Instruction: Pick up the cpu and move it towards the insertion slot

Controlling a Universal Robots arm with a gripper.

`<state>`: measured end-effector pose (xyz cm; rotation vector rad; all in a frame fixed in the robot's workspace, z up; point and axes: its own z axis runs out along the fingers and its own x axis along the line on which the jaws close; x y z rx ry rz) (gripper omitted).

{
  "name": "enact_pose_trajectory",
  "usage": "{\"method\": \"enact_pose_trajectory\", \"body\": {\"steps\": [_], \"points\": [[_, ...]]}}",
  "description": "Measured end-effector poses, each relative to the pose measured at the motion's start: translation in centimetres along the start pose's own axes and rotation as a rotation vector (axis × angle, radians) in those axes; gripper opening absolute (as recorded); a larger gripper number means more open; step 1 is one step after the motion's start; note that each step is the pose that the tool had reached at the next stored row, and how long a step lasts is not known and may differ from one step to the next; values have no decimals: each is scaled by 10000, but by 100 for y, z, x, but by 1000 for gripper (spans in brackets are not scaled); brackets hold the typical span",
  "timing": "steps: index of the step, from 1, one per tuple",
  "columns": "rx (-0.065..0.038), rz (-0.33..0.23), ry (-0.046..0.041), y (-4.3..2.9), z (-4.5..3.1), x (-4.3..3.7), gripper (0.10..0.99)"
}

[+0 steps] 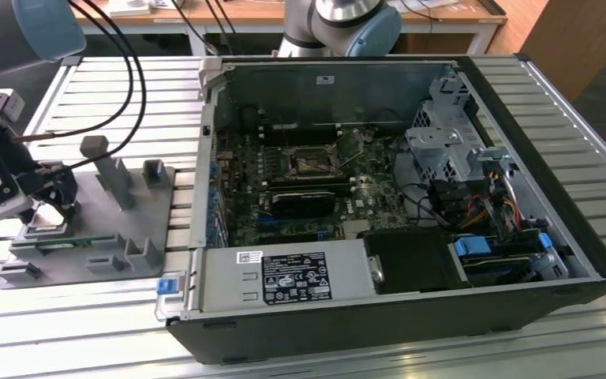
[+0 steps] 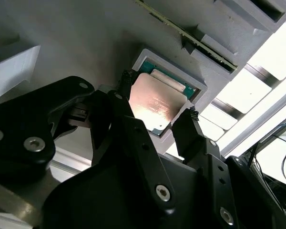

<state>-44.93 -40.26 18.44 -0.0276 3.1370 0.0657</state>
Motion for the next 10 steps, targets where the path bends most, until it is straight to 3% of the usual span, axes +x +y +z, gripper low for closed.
{"method": "enact_pose_trajectory", "body": {"steps": [5,7,8,10], "points": [[0,0,0,0,5,0,620],[0,1,1,0,5,0,604],[0,0,1,0,5,0,541],[0,0,0,0,5,0,541]]}}
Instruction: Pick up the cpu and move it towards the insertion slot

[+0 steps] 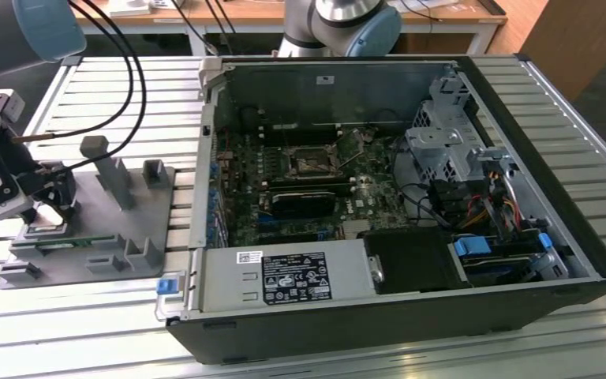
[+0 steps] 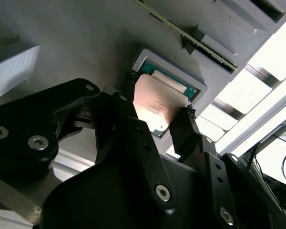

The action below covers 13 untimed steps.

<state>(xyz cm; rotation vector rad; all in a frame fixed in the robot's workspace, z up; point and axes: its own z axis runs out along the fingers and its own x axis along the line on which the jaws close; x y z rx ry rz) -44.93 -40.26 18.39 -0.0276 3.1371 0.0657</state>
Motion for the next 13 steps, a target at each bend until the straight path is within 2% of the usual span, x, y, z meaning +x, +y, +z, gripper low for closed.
{"method": "enact_pose_trajectory", "body": {"steps": [5,13], "points": [[0,0,0,1,-18,0,541],[0,0,1,5,-113,0,541]]}}
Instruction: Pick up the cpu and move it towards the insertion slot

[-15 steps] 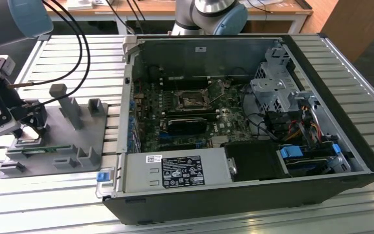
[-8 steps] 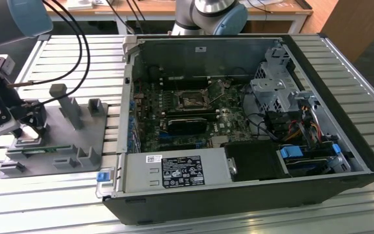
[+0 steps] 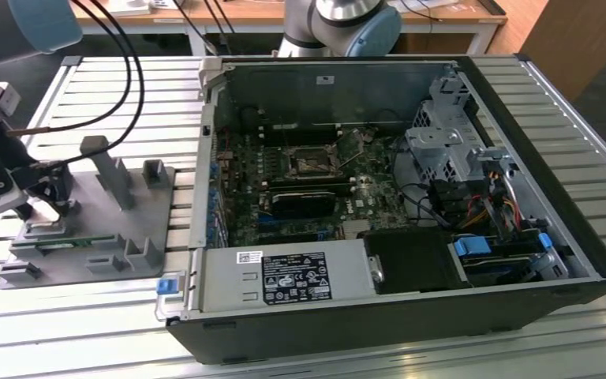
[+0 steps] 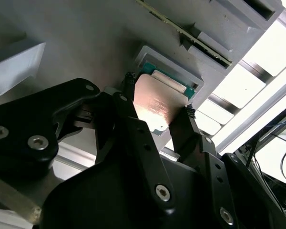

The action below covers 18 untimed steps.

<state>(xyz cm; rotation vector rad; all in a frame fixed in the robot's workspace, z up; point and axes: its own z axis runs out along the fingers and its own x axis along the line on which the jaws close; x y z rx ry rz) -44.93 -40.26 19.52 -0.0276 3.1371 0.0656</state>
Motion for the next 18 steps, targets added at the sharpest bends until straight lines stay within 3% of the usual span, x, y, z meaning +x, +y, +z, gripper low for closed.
{"method": "enact_pose_trajectory", "body": {"steps": [18], "points": [[-1,0,-1,7,-165,-1,541]]}}
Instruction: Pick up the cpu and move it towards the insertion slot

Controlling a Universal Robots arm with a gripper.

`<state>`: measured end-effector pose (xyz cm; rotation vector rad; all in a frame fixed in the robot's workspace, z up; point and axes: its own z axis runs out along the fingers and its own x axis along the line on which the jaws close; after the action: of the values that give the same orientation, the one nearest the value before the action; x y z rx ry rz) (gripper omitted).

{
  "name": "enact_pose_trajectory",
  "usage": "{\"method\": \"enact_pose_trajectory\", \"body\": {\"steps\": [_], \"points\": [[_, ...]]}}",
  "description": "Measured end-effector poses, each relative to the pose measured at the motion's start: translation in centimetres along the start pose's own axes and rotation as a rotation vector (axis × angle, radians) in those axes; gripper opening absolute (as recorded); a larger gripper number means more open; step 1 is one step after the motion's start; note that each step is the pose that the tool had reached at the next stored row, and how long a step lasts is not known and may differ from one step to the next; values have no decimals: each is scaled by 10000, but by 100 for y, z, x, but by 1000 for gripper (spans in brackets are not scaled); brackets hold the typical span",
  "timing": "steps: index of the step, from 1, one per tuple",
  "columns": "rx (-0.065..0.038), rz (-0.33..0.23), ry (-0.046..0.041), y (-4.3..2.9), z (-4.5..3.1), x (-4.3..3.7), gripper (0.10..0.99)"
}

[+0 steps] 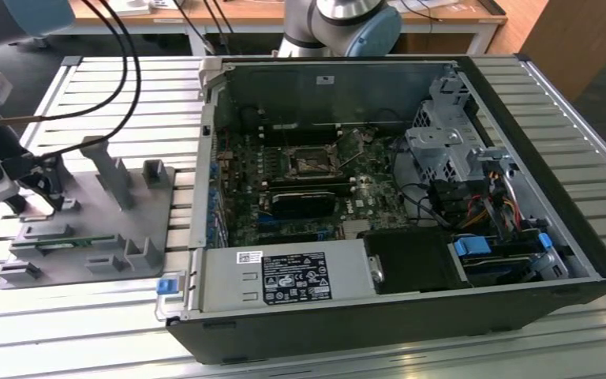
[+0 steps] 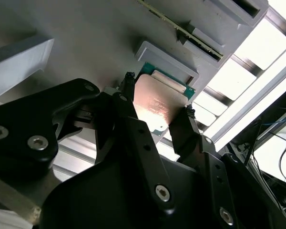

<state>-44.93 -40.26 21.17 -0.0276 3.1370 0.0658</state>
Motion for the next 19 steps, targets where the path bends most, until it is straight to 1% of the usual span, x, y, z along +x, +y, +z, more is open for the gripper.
{"method": "enact_pose_trajectory", "body": {"steps": [6,19], "points": [[0,0,0,2,-54,0,541],[1,0,1,9,-208,-1,541]]}}
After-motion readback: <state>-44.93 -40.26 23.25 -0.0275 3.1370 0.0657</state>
